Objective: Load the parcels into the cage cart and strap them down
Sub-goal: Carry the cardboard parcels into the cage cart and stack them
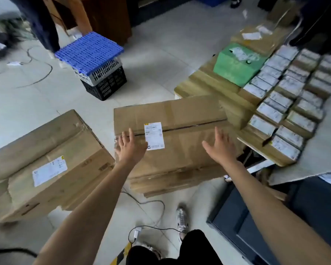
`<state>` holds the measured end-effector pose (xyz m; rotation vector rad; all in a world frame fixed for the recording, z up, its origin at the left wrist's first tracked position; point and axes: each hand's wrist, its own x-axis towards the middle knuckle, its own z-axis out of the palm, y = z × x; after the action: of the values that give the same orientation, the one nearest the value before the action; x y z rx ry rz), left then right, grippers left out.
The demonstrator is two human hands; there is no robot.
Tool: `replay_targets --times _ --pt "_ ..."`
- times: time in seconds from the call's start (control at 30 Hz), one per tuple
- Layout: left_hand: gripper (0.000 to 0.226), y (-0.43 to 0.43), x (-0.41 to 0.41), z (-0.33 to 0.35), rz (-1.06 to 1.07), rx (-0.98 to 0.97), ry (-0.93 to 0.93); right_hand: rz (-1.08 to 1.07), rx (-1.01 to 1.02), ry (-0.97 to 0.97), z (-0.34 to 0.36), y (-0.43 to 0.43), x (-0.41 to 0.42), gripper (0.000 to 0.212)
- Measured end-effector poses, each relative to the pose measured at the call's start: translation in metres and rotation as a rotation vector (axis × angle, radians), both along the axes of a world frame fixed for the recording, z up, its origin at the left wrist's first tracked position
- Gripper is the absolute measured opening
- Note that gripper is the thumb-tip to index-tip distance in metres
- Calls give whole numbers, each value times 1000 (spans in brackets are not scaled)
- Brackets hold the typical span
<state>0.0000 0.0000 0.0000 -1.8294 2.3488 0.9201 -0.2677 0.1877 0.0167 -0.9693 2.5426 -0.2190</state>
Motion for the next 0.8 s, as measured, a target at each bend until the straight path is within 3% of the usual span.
replay_targets --times 0.2,0.47,0.63,0.8 --pt "114 -4 -30 -18 168 -43 -183 -68 -9 -68 -17 17 -60 96" --pt "134 -13 -13 -26 282 -85 -136 -142 -63 -299 -42 -2 -109 117" --pt "128 -22 0 -31 447 -37 -18 -184 -141 -364 -49 -9 -122 116" --pt "118 -20 14 -35 521 37 -49 -198 -216 -352 -51 0 -113 112"
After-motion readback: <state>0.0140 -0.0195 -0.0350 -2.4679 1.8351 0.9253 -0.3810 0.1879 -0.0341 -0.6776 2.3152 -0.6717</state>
